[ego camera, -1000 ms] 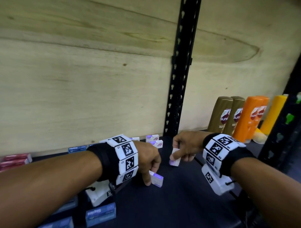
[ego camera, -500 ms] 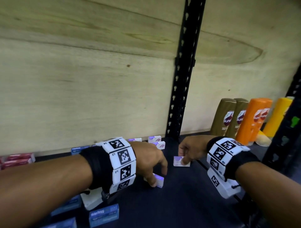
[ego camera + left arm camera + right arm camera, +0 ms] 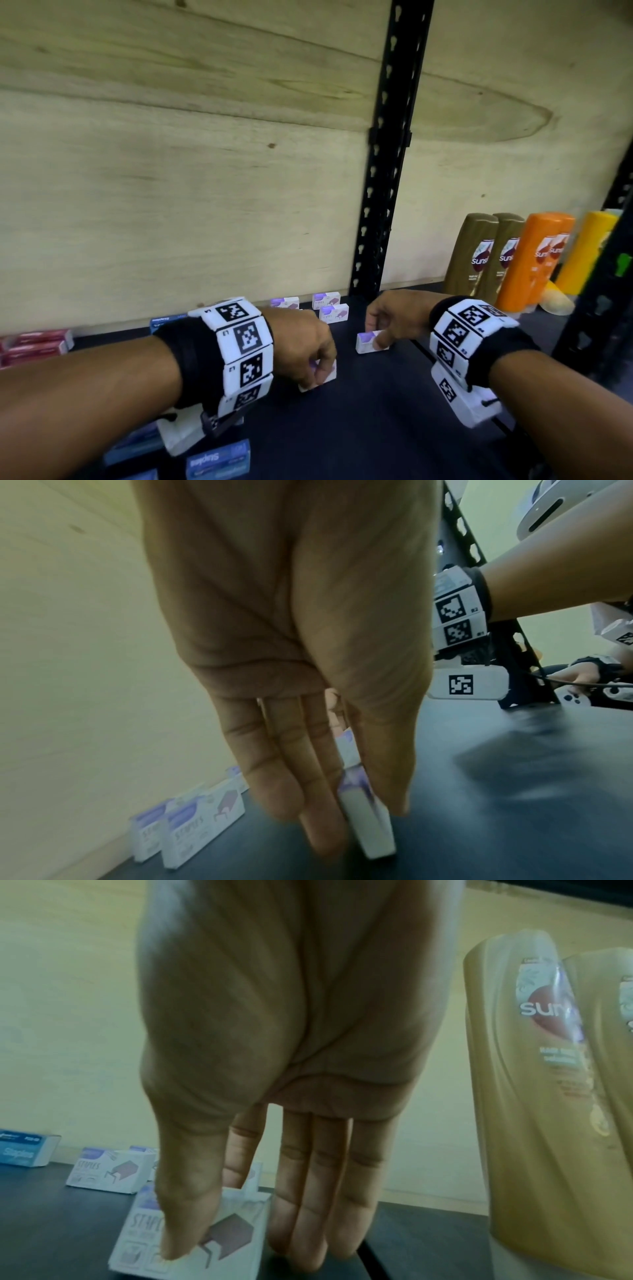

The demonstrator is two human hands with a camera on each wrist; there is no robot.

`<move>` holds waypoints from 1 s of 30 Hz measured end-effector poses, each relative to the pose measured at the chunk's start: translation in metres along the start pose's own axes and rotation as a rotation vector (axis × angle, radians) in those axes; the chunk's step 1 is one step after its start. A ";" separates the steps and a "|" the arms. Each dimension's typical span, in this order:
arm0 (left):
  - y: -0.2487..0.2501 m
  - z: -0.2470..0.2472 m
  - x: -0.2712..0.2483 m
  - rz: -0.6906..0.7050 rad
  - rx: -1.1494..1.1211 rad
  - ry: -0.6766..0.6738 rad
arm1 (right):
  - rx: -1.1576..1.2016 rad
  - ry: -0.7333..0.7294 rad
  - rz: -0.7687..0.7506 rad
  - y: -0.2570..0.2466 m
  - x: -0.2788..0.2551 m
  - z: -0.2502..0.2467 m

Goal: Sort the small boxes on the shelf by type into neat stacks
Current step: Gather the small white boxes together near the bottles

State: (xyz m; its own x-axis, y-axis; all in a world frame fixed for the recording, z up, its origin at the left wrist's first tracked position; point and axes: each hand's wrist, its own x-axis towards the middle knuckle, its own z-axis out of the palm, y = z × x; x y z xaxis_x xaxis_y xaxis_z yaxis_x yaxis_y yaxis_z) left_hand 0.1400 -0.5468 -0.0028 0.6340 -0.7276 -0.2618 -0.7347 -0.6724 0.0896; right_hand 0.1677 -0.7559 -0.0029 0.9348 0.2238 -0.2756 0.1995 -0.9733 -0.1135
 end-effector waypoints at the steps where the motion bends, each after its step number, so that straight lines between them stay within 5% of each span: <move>1: -0.004 0.000 0.001 -0.003 -0.001 0.004 | 0.004 0.008 -0.004 -0.001 0.001 0.000; 17: -0.051 -0.006 0.013 -0.393 0.081 0.010 | -0.029 0.108 -0.034 -0.014 0.026 -0.001; 30: -0.042 -0.006 0.020 -0.384 0.201 -0.024 | -0.078 0.026 0.021 -0.025 0.030 -0.007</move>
State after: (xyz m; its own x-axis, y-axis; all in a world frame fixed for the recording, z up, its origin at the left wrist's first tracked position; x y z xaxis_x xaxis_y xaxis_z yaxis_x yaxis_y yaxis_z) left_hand 0.1853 -0.5338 -0.0059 0.8666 -0.4248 -0.2620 -0.4804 -0.8522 -0.2074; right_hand 0.1929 -0.7248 -0.0016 0.9461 0.2030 -0.2525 0.2013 -0.9790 -0.0327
